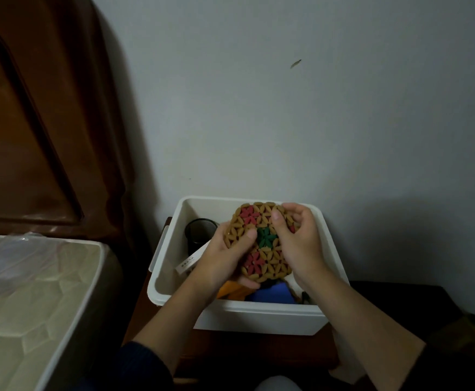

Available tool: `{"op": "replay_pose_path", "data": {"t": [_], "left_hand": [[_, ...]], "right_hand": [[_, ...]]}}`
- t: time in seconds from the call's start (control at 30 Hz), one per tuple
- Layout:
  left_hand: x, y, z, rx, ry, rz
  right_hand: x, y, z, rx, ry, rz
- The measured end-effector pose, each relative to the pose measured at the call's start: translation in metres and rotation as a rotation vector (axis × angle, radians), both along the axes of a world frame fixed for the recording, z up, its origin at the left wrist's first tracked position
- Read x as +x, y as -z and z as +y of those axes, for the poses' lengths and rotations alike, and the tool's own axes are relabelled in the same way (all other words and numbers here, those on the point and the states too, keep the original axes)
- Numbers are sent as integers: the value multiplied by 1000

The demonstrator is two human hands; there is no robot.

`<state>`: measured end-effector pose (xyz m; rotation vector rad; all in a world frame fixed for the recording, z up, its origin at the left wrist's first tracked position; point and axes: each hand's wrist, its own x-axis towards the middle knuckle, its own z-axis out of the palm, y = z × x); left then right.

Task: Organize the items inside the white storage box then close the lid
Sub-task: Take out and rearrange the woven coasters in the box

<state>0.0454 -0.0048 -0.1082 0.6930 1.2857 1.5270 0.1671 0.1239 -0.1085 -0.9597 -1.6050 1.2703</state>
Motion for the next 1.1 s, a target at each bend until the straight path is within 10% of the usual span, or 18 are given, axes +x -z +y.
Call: {"op": "replay_pose_path", "data": {"t": [0.33, 0.53, 0.63, 1.1], "left_hand": [[-16, 12, 49, 9, -116, 43], [-25, 41, 51, -100, -188, 50], [-25, 45, 52, -84, -166, 75], [-28, 49, 57, -73, -235, 132]], "right_hand": [[12, 7, 61, -277, -41, -180], [18, 53, 73, -216, -455, -1231], [17, 73, 67, -228, -661, -1462], [14, 81, 64, -459, -667, -1508]]}}
